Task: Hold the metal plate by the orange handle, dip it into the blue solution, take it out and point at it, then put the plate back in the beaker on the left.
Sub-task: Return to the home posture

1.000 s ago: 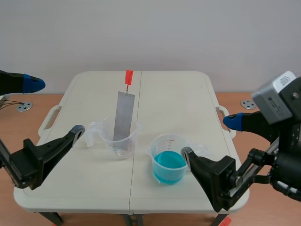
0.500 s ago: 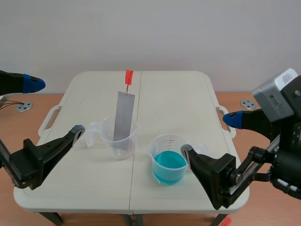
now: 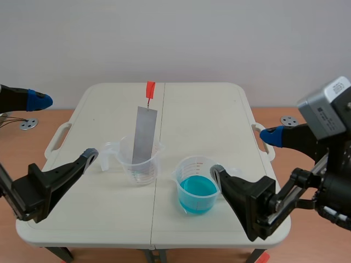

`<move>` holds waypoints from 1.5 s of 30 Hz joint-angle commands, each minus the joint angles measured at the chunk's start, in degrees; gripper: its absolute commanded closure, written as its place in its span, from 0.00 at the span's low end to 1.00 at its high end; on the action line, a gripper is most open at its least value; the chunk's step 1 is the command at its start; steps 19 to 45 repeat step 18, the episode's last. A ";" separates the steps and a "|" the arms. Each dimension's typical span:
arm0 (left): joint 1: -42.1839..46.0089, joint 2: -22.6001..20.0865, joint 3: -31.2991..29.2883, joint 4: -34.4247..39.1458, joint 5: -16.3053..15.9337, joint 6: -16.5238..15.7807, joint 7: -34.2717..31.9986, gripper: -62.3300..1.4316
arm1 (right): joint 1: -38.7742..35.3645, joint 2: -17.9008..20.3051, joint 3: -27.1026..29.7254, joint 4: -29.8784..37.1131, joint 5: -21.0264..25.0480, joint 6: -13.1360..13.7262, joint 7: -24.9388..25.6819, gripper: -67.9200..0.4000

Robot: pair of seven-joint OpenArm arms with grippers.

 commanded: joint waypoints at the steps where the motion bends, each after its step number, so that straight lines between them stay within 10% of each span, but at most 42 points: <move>1: 0.28 0.15 -0.20 0.76 -0.42 0.13 -0.79 0.00 | 0.39 0.24 0.26 0.90 0.68 0.00 0.83 0.02; 45: 0.28 0.15 -0.20 0.76 -0.42 0.13 -0.76 0.00 | 0.39 0.24 0.26 0.90 0.68 0.00 1.31 0.02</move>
